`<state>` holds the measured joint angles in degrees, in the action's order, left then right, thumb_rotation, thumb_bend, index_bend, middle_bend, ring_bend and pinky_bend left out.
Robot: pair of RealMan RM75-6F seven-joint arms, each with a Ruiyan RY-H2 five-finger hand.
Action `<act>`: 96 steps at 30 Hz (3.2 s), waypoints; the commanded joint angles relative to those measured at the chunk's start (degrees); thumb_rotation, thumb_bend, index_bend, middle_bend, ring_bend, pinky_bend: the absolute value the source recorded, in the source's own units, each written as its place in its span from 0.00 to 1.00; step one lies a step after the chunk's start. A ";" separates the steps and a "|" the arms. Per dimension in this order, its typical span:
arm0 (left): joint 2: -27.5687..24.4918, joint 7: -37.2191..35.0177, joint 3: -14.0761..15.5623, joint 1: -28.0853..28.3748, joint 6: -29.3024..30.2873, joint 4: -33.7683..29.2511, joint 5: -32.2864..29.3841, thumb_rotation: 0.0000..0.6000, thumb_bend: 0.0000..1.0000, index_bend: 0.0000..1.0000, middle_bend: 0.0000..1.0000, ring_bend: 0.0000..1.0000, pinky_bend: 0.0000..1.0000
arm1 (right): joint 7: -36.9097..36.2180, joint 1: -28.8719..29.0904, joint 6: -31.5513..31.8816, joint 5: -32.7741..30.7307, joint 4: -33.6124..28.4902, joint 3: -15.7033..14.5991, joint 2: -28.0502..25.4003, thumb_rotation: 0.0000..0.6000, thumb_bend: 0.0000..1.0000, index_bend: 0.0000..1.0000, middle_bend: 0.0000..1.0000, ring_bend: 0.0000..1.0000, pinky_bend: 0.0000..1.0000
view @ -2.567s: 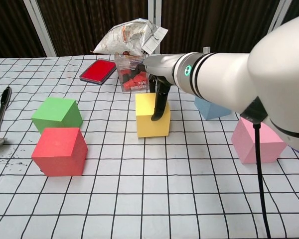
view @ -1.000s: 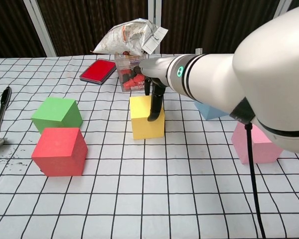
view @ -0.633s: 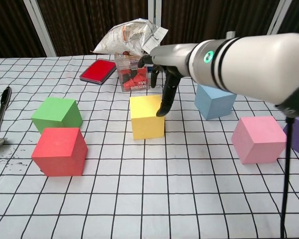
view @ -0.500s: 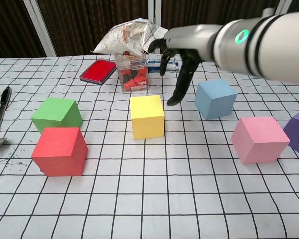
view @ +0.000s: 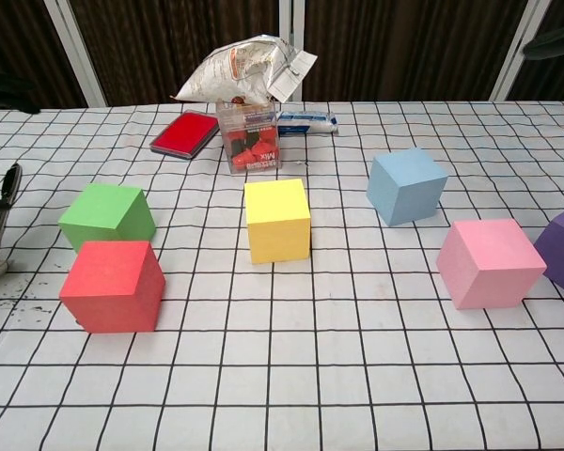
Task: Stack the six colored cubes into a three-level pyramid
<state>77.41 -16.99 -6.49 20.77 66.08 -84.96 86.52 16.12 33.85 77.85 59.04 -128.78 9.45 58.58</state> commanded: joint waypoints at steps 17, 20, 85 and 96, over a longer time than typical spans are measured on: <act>5.39 6.15 0.15 8.11 -8.91 5.28 -3.77 1.00 0.00 0.05 0.19 0.00 0.04 | -20.63 -13.11 0.20 13.74 9.25 -4.13 -6.33 1.00 0.04 0.00 0.25 0.05 0.00; 6.03 6.52 0.43 8.69 -9.31 6.17 -3.88 1.00 0.00 0.05 0.20 0.00 0.04 | -21.52 -13.55 -0.21 13.40 9.87 -3.63 -6.36 1.00 0.04 0.00 0.25 0.05 0.00; 23.97 29.02 -4.11 11.13 -1.07 2.01 -16.54 1.00 0.09 0.11 0.51 0.13 0.04 | -30.68 -22.66 -1.66 11.07 17.77 -0.58 -3.00 1.00 0.05 0.00 0.25 0.05 0.00; 25.42 30.90 -4.41 11.86 -1.10 2.66 -17.31 1.00 0.09 0.11 0.51 0.13 0.04 | -31.94 -23.74 -1.88 10.85 18.97 -0.27 -2.70 1.00 0.05 0.00 0.25 0.05 0.00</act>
<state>102.80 13.88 -10.93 32.62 64.97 -82.33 69.22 -15.81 10.12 75.98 69.90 -109.81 9.17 55.87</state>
